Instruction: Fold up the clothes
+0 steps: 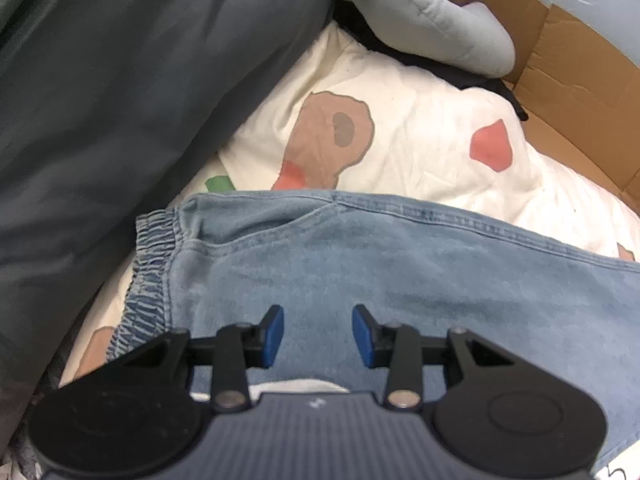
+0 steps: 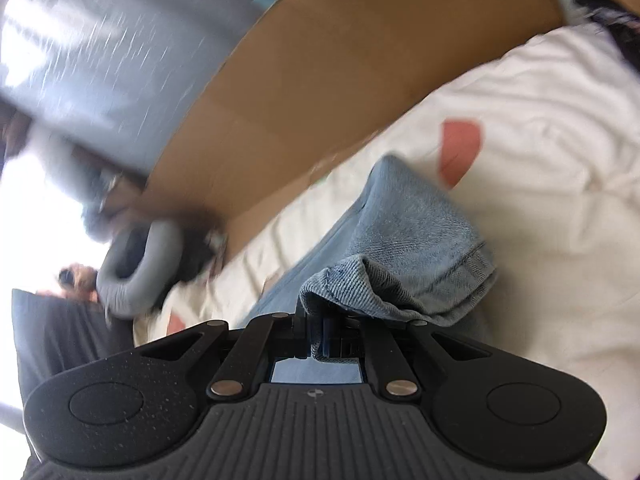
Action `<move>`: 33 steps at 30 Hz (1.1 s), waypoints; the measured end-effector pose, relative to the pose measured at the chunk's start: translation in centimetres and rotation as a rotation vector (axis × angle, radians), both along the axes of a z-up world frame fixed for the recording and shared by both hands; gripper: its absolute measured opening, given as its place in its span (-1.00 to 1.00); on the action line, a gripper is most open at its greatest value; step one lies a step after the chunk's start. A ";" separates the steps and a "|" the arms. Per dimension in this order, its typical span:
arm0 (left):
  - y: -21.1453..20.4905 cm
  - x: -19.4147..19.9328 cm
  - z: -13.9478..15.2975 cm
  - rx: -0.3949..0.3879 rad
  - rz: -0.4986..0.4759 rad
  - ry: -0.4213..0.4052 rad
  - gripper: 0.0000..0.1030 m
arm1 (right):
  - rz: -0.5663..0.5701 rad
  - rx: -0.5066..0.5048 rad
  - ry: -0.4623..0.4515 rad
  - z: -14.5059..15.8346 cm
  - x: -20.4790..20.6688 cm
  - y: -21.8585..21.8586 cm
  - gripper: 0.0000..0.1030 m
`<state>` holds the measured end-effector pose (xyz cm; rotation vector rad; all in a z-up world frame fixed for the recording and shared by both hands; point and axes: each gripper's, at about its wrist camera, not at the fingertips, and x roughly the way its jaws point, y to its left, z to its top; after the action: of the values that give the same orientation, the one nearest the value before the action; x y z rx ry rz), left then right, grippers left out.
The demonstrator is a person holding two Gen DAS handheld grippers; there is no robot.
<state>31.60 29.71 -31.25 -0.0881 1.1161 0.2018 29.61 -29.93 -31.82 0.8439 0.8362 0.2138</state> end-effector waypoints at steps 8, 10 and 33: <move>0.5 -1.6 0.6 0.012 0.029 0.022 -0.20 | 0.129 -0.007 0.025 -1.2 -1.5 4.6 -0.95; 0.5 -1.9 0.6 0.014 0.035 0.027 -0.20 | 0.160 -0.019 0.041 -1.7 -1.9 5.6 -0.92; -0.1 -3.5 -0.7 -0.013 0.056 0.078 0.06 | 0.078 -0.131 0.055 -0.5 -3.7 -0.2 -0.23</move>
<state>28.11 29.62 -32.00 -0.1241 1.1932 0.2497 25.96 -30.16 -32.33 0.6980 0.9257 0.2029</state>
